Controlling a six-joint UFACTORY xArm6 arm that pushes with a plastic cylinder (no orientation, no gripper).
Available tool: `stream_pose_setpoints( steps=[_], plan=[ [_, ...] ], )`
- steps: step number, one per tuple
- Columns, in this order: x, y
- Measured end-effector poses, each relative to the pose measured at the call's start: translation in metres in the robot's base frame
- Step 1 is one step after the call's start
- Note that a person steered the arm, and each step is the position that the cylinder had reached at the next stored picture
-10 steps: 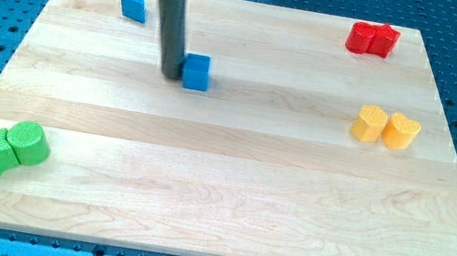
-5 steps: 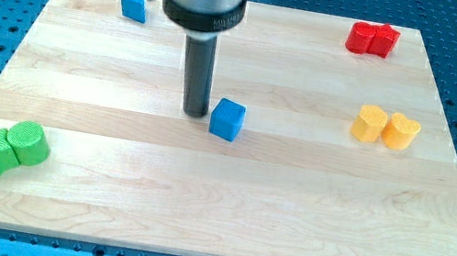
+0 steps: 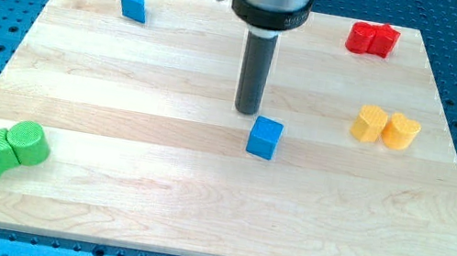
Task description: Push the cube to the bottom center of the board
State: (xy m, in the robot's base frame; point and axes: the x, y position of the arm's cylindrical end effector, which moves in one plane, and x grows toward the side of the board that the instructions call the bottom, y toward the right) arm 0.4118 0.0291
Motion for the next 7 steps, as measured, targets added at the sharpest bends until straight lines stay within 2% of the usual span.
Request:
stream_pose_setpoints(
  steps=[1, 2, 3, 5, 6, 7],
  plan=[
    [0.040, 0.031],
    [0.094, -0.003],
    [0.121, -0.025],
    [0.142, -0.002],
    [0.064, 0.021],
    [-0.016, -0.068]
  ],
)
